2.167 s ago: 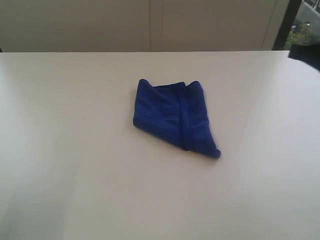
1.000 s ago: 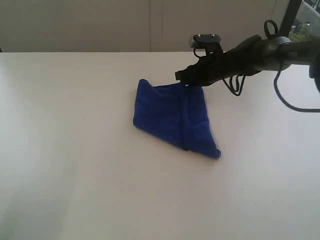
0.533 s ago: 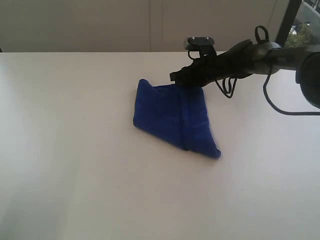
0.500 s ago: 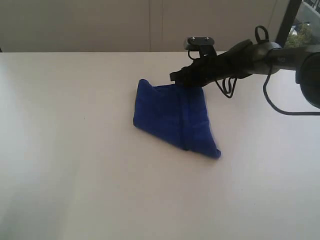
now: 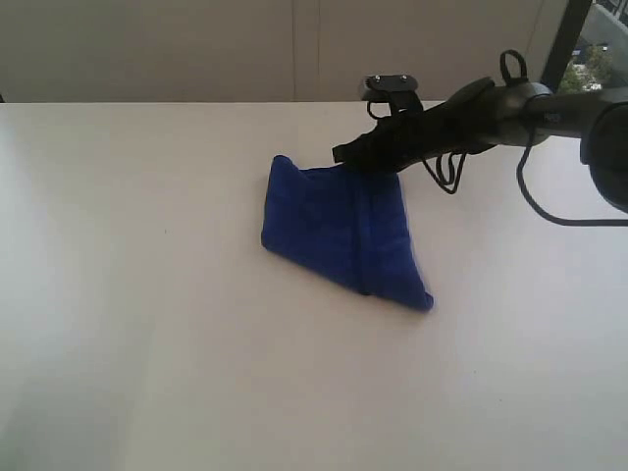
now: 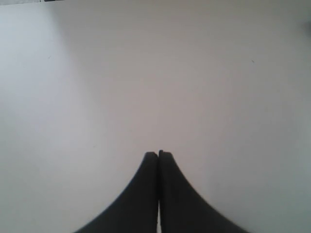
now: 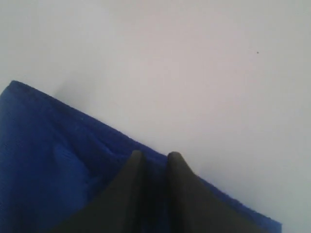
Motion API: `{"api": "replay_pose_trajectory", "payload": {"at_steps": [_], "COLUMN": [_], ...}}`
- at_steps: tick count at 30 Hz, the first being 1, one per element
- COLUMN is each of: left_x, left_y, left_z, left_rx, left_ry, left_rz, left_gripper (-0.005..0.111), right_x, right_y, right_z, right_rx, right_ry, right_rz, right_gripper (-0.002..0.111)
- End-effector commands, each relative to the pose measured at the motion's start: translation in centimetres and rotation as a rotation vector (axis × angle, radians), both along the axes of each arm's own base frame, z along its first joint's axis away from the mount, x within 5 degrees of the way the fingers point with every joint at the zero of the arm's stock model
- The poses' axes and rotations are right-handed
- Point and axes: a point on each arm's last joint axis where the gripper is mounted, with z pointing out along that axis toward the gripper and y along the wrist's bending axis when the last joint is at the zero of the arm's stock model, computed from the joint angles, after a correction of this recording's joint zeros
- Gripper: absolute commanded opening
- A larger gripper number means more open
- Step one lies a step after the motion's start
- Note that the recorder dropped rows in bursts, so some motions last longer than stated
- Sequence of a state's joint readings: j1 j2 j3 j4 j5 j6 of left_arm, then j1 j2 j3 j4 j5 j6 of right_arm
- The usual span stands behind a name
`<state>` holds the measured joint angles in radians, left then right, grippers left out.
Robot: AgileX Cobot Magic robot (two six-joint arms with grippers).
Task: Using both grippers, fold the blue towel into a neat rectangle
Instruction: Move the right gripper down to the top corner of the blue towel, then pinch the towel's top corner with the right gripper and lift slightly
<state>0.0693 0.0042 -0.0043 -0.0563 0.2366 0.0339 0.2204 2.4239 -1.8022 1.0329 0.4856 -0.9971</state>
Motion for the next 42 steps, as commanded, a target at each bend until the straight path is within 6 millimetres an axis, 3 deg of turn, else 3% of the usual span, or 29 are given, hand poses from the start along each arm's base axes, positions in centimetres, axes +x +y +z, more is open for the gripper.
{"api": "replay_pose_trajectory", "payload": {"at_steps": [1,5,12,17,25,35,38,42], "left_x": [0.0,0.0,0.0,0.0,0.0,0.0,0.0,0.0], "left_y": [0.0,0.0,0.0,0.0,0.0,0.0,0.0,0.0], "left_z": [-0.1,-0.1,-0.1,-0.1,-0.1,-0.1,-0.1,-0.1], "left_rx": [-0.009,-0.009,-0.009,-0.009,-0.009,-0.009,-0.009,-0.009], "left_ry": [-0.003,-0.003,-0.003,-0.003,-0.003,-0.003,-0.003,-0.003], "left_rz": [0.001,0.001,0.001,0.001,0.001,0.001,0.001,0.001], "left_gripper": [0.000,0.000,0.000,0.000,0.000,0.000,0.000,0.000], "right_x": [0.3,0.4,0.2,-1.6,-3.5,-2.3,-2.1,-2.8], "right_y": [-0.7,-0.8,-0.8,-0.1,0.2,-0.1,-0.2,0.4], "right_z": [1.0,1.6,3.7,5.4,4.9,4.2,3.0,1.4], "right_rx": [-0.021,-0.025,-0.029,-0.040,-0.039,-0.049,-0.029,0.000], "right_ry": [-0.040,-0.059,-0.089,-0.021,0.139,0.090,0.121,0.209], "right_rz": [-0.014,-0.020,0.011,0.198,0.341,0.224,0.173,0.245], "right_gripper": [0.006,0.000,0.000,0.000,0.000,0.000,0.000,0.000]}}
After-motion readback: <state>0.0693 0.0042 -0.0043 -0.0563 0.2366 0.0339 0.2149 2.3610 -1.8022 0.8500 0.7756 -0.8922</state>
